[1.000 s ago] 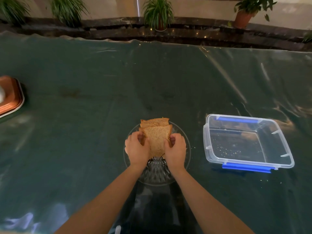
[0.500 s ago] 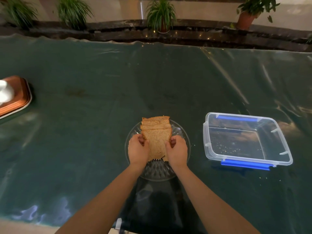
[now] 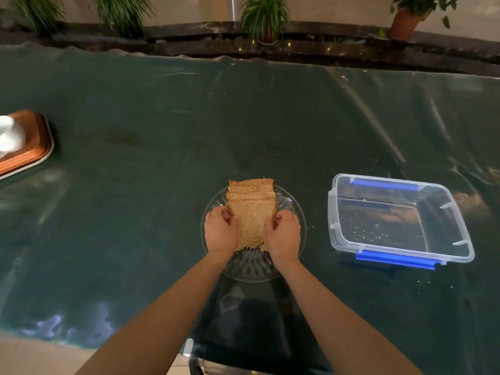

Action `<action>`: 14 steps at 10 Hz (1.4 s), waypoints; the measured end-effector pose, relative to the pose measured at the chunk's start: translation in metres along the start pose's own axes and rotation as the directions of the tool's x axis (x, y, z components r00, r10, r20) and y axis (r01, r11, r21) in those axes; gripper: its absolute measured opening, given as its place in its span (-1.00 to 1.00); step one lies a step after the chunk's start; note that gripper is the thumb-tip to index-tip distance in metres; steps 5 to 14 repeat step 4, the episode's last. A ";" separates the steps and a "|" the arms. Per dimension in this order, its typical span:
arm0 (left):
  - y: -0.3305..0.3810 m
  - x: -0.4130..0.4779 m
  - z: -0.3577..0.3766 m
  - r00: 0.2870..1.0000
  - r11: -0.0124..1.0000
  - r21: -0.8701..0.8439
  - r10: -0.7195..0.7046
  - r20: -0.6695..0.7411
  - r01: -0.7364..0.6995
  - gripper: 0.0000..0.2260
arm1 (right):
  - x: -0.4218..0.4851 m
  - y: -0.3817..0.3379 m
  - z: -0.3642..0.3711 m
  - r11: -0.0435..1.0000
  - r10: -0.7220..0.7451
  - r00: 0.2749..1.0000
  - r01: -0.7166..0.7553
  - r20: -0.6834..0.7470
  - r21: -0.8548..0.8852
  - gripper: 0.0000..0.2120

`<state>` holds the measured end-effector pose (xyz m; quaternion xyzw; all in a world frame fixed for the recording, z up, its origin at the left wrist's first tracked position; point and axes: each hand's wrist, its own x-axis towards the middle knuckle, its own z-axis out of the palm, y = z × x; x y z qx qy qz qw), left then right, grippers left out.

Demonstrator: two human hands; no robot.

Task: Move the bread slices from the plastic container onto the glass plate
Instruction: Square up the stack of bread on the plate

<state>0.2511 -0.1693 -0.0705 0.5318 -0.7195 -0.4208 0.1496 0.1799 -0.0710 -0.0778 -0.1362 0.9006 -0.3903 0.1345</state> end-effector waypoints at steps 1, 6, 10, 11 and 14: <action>0.001 -0.001 0.000 1.000 1.000 -0.010 -0.009 0.001 0.009 -0.77 | 0.000 0.002 -0.001 1.000 -0.005 1.000 0.005 0.025 0.011 -0.82; 0.008 -0.001 -0.015 1.000 1.000 -0.003 -0.001 -0.031 0.001 -0.69 | 0.004 0.002 -0.022 0.998 -0.054 0.998 0.052 0.044 0.045 -0.71; 0.008 -0.001 -0.015 1.000 1.000 -0.003 -0.001 -0.031 0.001 -0.69 | 0.004 0.002 -0.022 0.998 -0.054 0.998 0.052 0.044 0.045 -0.71; 0.008 -0.001 -0.015 1.000 1.000 -0.003 -0.001 -0.031 0.001 -0.69 | 0.004 0.002 -0.022 0.998 -0.054 0.998 0.052 0.044 0.045 -0.71; 0.008 -0.001 -0.015 1.000 1.000 -0.003 -0.001 -0.031 0.001 -0.69 | 0.004 0.002 -0.022 0.998 -0.054 0.998 0.052 0.044 0.045 -0.71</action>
